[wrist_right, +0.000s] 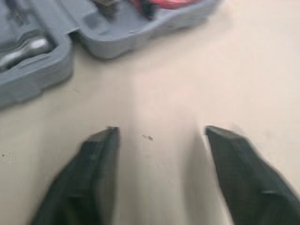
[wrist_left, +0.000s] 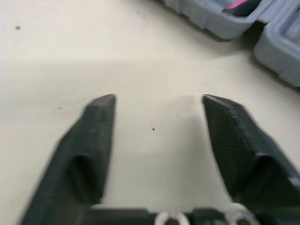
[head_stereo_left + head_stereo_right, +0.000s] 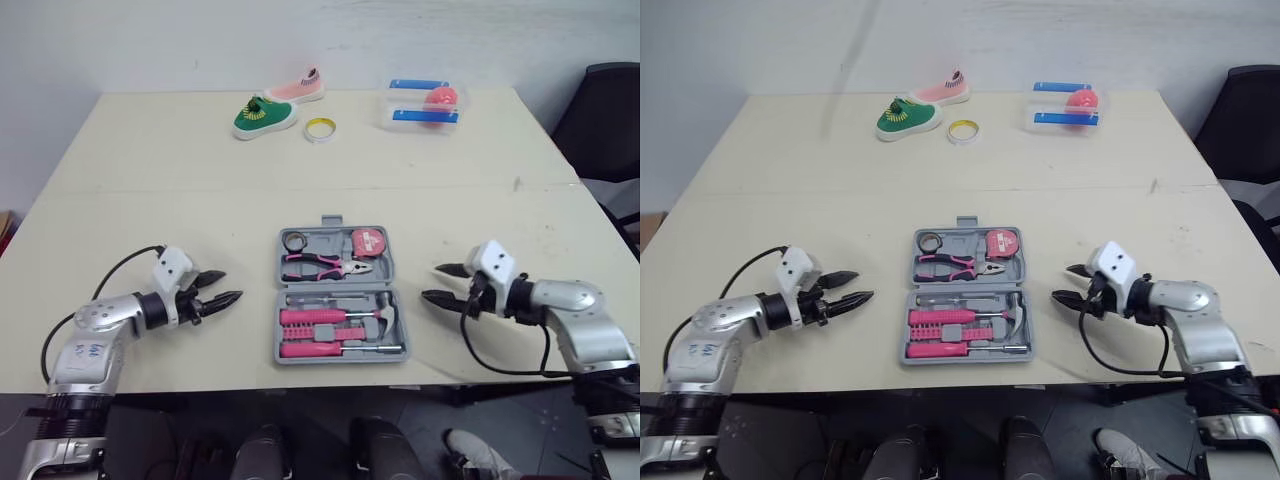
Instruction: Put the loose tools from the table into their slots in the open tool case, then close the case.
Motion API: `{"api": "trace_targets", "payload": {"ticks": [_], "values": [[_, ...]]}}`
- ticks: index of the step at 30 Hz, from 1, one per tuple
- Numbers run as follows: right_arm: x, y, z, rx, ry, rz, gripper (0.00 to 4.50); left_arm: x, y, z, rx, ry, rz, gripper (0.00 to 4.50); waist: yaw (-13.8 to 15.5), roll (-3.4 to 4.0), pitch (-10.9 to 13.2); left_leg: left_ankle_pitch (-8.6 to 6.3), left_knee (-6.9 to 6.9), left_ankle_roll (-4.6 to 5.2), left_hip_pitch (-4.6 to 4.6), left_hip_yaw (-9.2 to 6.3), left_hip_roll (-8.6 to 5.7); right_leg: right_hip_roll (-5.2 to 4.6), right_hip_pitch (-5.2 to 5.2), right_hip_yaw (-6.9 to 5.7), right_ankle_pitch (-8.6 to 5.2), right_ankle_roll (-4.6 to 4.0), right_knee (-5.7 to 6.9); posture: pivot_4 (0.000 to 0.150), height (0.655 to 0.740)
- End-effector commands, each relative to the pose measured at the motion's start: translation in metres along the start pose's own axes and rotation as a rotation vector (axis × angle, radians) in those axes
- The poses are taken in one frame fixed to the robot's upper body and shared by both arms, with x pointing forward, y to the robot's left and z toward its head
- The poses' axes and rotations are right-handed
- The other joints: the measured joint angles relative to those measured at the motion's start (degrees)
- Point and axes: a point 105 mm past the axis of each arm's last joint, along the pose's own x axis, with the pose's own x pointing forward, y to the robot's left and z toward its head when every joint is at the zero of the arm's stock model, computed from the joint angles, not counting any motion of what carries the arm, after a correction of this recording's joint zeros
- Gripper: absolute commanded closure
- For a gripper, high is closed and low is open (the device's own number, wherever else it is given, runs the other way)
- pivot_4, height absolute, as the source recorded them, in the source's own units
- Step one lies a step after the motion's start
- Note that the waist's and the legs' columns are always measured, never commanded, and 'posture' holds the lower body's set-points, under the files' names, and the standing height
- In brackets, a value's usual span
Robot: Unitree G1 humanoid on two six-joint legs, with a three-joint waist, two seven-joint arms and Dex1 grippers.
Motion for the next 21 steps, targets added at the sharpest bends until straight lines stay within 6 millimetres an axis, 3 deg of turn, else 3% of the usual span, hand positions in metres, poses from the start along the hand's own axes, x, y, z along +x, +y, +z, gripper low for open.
{"api": "trace_targets", "payload": {"ticks": [1, 5, 10, 16, 21], "values": [[-0.013, -0.003, 0.026, 0.179, 0.034, -0.036, 0.00, 0.000, -0.004, 0.045, -0.028, -0.033, 0.037, 0.05, 0.0, 0.00, 0.0, 0.01, 0.01, -0.02, -0.05, -0.12, -0.02, -0.05, 0.00, 0.16, 0.00, -0.01, 0.02, 0.150, 0.7400], [-0.011, 0.007, 0.042, 0.390, 0.190, -0.016, 0.00, 0.014, -0.010, 0.063, -0.148, 0.020, 0.066, 0.05, -0.1, 0.03, 0.0, 0.03, -0.04, 0.00, -0.04, -0.16, -0.04, -0.04, -0.02, 0.16, -0.01, -0.04, 0.04, 0.150, 0.7400], [0.011, 0.006, 0.071, 0.536, 0.257, -0.068, 0.00, 0.038, -0.012, 0.060, -0.225, 0.186, 0.148, 0.05, -0.5, 0.01, 0.0, 0.11, -0.11, -0.15, -0.07, -0.08, 0.01, 0.18, -0.14, 0.22, -0.03, -0.08, 0.04, 0.150, 0.7400], [0.036, 0.005, 0.085, 0.544, 0.293, -0.135, 0.00, 0.059, -0.009, 0.059, -0.244, 0.218, 0.210, 0.05, 0.0, -0.01, 0.0, 0.22, 0.04, -0.13, -0.74, 0.02, -0.03, 0.28, -0.72, -0.07, -0.01, -0.04, 0.13, 0.150, 0.7400], [0.048, 0.007, 0.085, 0.518, 0.339, -0.167, 0.00, 0.068, -0.011, 0.058, -0.251, 0.236, 0.208, 0.05, 0.0, -0.08, 0.1, 0.35, 0.07, 0.01, -0.98, 0.26, -0.20, 0.42, -1.04, -0.03, 0.05, 0.08, 0.49, 0.150, 0.7400]]}}
